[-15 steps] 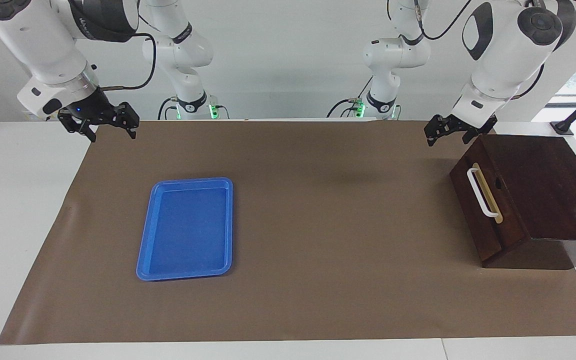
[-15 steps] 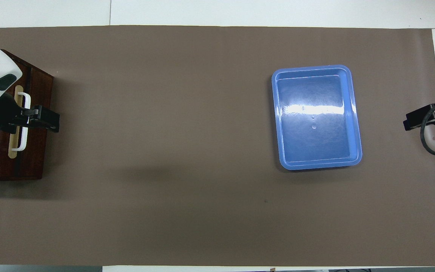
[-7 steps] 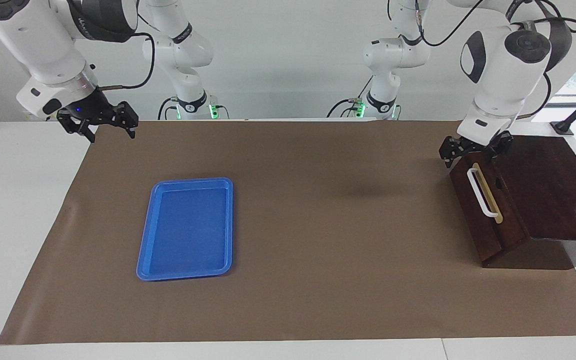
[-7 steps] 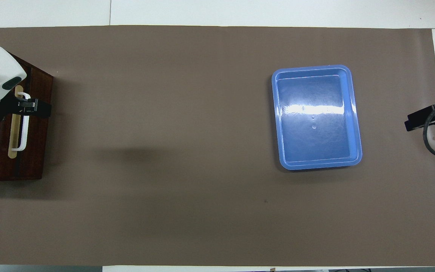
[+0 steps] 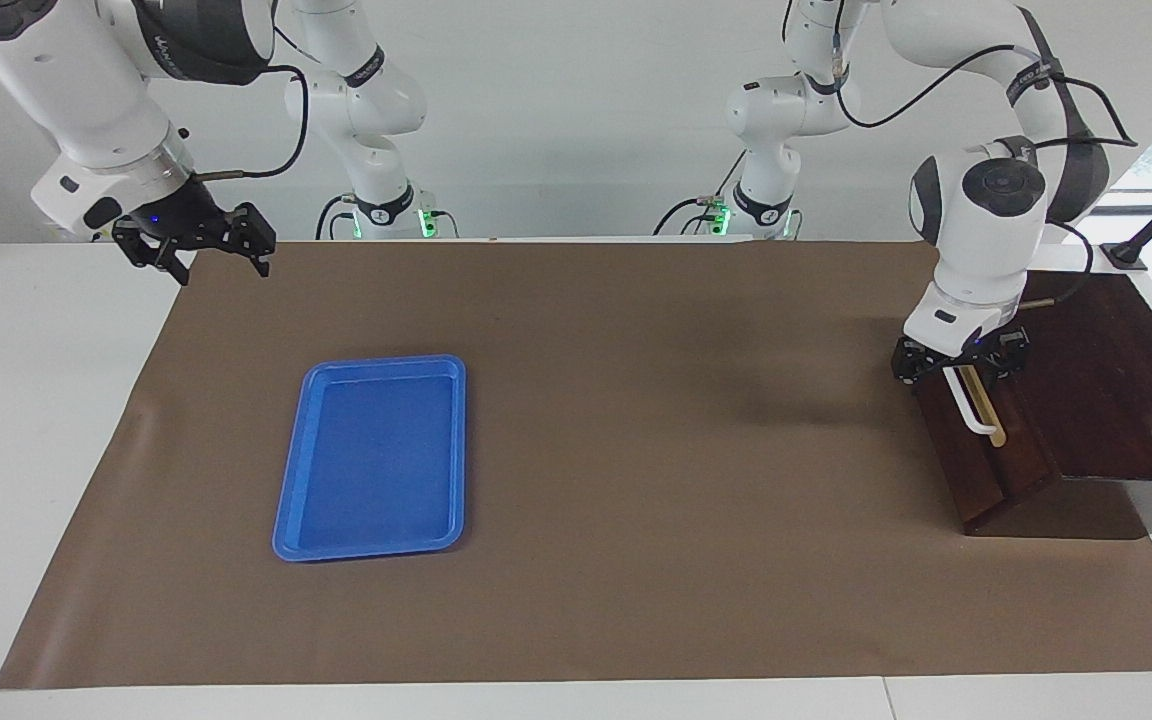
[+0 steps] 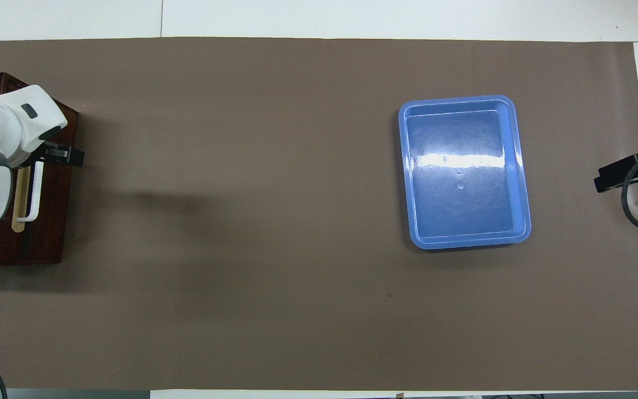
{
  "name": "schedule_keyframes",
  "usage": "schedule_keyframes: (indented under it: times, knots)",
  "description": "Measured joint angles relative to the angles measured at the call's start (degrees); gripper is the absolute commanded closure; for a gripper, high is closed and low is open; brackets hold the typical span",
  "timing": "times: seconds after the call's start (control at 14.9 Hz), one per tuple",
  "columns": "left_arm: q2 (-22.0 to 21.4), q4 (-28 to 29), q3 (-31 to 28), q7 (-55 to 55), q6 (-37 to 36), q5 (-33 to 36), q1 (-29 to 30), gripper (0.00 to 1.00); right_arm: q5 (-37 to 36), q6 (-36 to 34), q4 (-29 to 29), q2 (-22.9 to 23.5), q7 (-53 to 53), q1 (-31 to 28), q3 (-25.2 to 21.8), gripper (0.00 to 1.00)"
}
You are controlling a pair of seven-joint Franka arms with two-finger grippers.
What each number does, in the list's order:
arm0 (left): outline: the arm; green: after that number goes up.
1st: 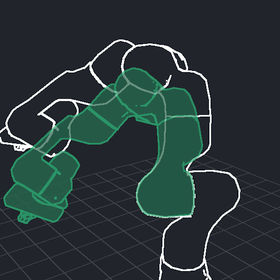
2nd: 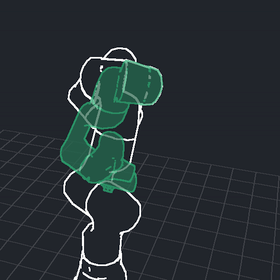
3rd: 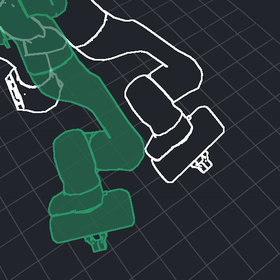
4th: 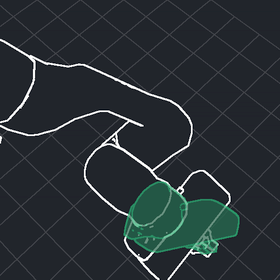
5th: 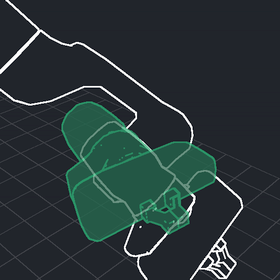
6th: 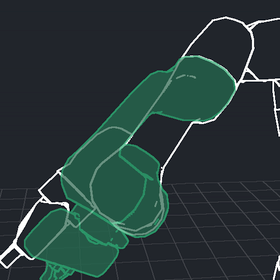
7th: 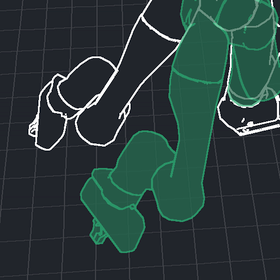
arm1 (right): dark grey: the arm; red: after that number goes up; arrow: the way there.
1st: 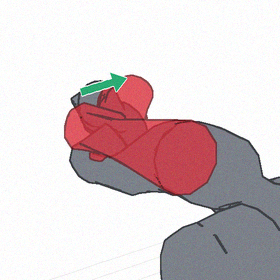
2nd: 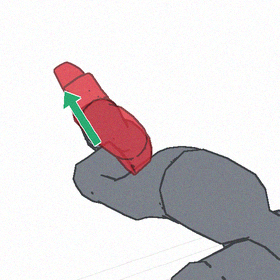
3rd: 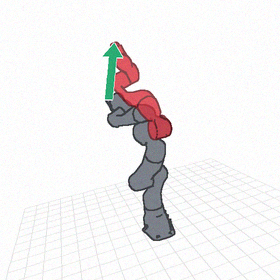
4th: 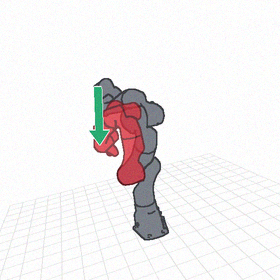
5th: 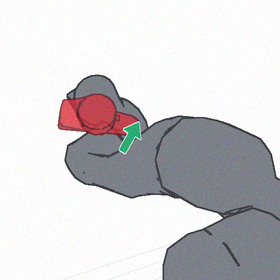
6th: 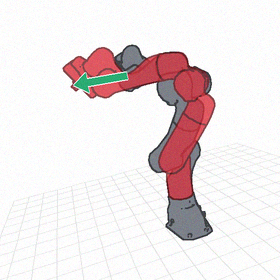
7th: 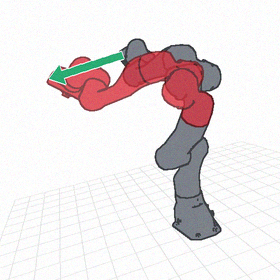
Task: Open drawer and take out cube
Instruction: 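Pull the drawer open toward the robot with the left gripper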
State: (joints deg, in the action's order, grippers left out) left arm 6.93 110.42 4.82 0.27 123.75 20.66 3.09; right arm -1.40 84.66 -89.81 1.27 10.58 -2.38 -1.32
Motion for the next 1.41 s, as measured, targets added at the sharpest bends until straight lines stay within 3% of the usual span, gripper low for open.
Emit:
schedule_keyframes:
  times: [0.94,1.41]
  knots:
    - [1.1,6.2,0.6,-5.3,7.9,1.6,0.8,0.00,0.0,1.9,-0.6,0.0,2.9,0.4,0.1,0.00]
    - [1.2,5.7,1.2,-15.0,5.3,1.8,-11.2,0.00,0.0,3.0,-2.2,-0.7,4.6,0.4,0.1,0.00]
